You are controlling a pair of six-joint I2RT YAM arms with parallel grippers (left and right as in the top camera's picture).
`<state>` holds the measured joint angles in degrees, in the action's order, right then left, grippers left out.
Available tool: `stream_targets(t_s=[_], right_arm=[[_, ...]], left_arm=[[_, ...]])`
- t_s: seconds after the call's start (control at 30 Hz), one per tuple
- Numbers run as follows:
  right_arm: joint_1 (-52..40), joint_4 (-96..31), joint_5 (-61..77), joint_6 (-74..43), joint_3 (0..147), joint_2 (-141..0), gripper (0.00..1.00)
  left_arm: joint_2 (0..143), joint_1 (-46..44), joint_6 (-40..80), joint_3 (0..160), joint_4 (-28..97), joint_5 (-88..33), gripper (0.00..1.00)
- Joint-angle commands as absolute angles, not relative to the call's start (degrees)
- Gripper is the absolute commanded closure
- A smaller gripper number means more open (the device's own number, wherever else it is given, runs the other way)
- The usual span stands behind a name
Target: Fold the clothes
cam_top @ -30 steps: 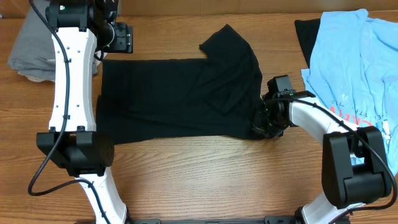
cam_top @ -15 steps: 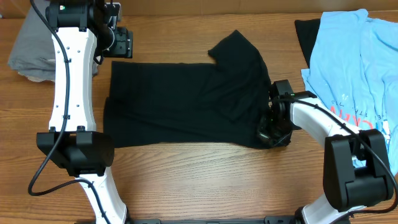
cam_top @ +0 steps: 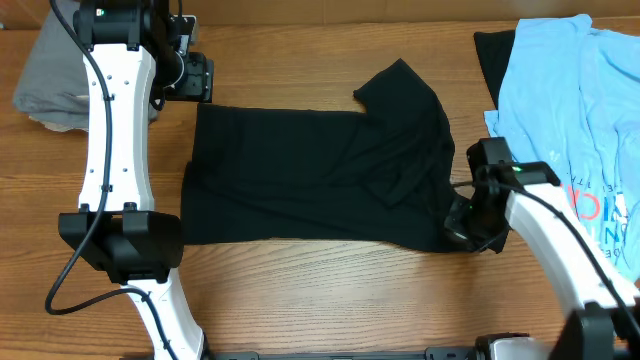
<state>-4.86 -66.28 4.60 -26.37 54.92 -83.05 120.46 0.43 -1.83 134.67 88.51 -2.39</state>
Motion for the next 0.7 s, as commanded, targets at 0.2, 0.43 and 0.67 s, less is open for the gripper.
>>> stream_targets(t_s=[0.2, 0.43, 0.67], right_arm=[[-4.86, -75.44, 12.88, -11.42, 80.14, -80.84, 0.28], [-4.86, -77.06, 11.42, -6.98, 104.18, -89.56, 0.27], [-6.55, -71.18, 9.04, -4.19, 116.27, -102.94, 0.26]], left_arm=[[120.95, -1.58, -5.06, 139.68, 87.5, -4.73, 0.17], [121.01, -0.91, -4.67, 143.61, 81.19, -4.56, 0.07], [125.99, 1.32, -3.86, 143.57, 72.05, -5.85, 0.07]])
